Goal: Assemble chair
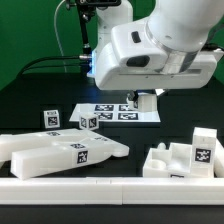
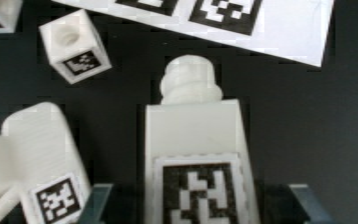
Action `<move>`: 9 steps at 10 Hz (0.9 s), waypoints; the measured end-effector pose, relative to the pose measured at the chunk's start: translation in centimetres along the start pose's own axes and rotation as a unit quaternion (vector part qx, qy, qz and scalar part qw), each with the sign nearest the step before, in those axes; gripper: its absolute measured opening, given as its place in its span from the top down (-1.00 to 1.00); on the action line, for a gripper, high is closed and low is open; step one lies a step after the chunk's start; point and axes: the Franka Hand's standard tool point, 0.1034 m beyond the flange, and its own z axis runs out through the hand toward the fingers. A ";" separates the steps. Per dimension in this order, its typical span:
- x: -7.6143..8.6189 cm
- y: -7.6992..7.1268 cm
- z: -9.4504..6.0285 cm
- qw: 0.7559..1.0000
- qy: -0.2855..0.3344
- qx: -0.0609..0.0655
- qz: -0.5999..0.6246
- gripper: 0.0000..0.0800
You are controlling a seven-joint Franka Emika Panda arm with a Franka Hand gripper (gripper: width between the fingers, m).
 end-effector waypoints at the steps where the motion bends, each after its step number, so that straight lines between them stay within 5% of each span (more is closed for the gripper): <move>1: 1.0 0.3 -0.5 0.999 0.049 -0.003 0.000 0.29; 3: 1.1 0.2 -1.0 0.992 0.122 0.006 0.006 0.29; 4: 1.1 -0.2 -3.0 0.988 0.129 0.073 0.043 0.29; 5: 1.9 0.6 -5.2 0.981 0.162 0.095 0.047 0.29; 6: 1.6 1.3 -6.2 0.976 0.188 0.095 0.046 0.29; 7: 1.6 1.4 -6.1 0.966 0.241 0.079 0.045 0.29; 9: 1.7 2.0 -5.9 0.951 0.296 0.067 0.056 0.29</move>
Offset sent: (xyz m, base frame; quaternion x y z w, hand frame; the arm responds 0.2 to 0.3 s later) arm 0.0609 0.0430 0.0515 0.2744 0.0884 0.1351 0.9480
